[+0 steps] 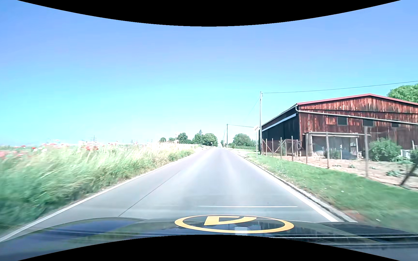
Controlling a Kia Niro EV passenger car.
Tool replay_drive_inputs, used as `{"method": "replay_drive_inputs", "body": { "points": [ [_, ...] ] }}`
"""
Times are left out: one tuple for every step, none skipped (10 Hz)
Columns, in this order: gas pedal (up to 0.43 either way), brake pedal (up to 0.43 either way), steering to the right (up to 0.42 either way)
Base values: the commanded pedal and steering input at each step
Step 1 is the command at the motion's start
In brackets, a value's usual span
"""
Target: Follow the waypoints while adhering to traffic rules and regulations
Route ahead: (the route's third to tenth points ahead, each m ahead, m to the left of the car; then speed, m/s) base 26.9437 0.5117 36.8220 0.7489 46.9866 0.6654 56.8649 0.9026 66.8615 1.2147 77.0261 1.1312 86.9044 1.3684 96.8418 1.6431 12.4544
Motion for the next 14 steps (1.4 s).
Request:
{"method": "replay_drive_inputs", "body": {
  "points": [
    [0.350,0.000,-0.003],
    [0.358,0.000,-0.001],
    [0.370,0.000,-0.001],
    [0.378,0.000,-0.001],
    [0.390,0.000,-0.001],
    [0.390,0.000,-0.002],
    [0.398,0.000,-0.001],
    [0.409,0.000,-0.001],
    [0.409,0.000,-0.001],
    [0.409,0.000,-0.001],
    [0.409,0.000,-0.001],
    [0.409,0.000,-0.001],
    [0.409,0.000,-0.001],
    [0.409,0.000,-0.001]
  ]
}}
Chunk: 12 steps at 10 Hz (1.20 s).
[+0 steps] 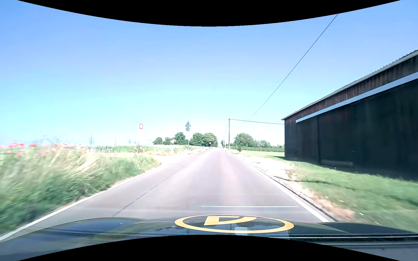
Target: Follow the waypoints while adhering to traffic rules and regulations
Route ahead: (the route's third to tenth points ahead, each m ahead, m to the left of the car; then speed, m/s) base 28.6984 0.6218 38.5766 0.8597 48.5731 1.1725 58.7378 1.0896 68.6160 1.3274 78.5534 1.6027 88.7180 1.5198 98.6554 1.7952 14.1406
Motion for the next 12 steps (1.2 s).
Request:
{"method": "replay_drive_inputs", "body": {
  "points": [
    [0.421,0.000,-0.001],
    [0.421,0.000,-0.001],
    [0.421,0.000,-0.001],
    [0.421,0.000,-0.001],
    [0.421,0.000,-0.001],
    [0.421,0.000,-0.001],
    [0.421,0.000,-0.002],
    [0.409,0.000,-0.002],
    [0.409,0.000,-0.006],
    [0.409,0.000,-0.009],
    [0.398,0.000,-0.010],
    [0.398,0.000,-0.011]
  ]
}}
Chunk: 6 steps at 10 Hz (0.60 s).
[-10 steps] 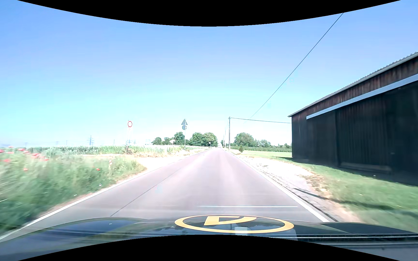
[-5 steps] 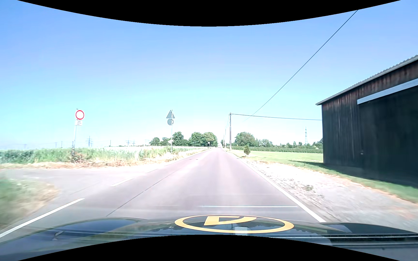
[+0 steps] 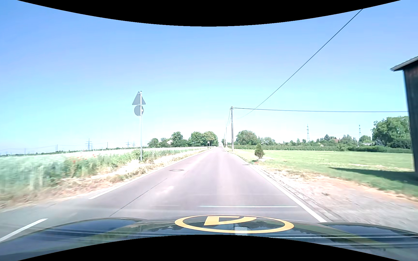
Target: Follow the waypoints while adhering to traffic rules and regulations
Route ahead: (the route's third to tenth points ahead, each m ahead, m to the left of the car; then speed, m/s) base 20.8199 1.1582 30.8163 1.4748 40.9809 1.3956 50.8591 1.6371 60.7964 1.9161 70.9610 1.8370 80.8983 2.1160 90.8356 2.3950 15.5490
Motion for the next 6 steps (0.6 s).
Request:
{"method": "replay_drive_inputs", "body": {
  "points": [
    [0.398,0.000,-0.010],
    [0.390,0.000,-0.009],
    [0.390,0.000,-0.009],
    [0.390,0.000,-0.009],
    [0.390,0.000,-0.009],
    [0.390,0.000,-0.009]
  ]
}}
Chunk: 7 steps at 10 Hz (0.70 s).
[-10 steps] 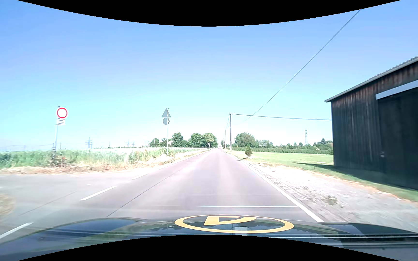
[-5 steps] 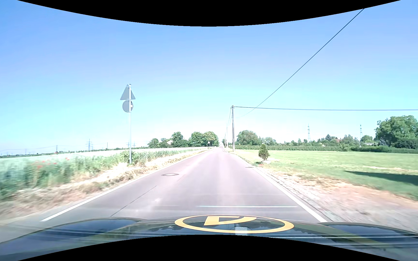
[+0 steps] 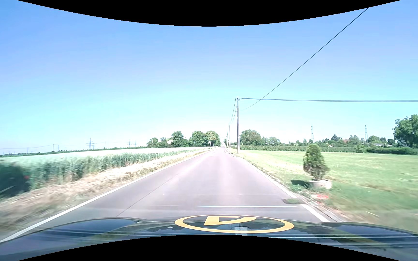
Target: Follow the waypoints while adhering to traffic rules and regulations
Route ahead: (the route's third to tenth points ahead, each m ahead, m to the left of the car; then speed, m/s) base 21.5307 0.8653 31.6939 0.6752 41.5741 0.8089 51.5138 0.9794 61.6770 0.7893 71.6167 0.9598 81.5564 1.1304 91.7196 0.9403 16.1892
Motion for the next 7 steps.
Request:
{"method": "replay_drive_inputs", "body": {
  "points": [
    [0.390,0.000,-0.008],
    [0.390,0.000,-0.007],
    [0.378,0.000,-0.007],
    [0.378,0.000,-0.007],
    [0.378,0.000,-0.007],
    [0.378,0.000,-0.007],
    [0.378,0.000,-0.005]
  ]
}}
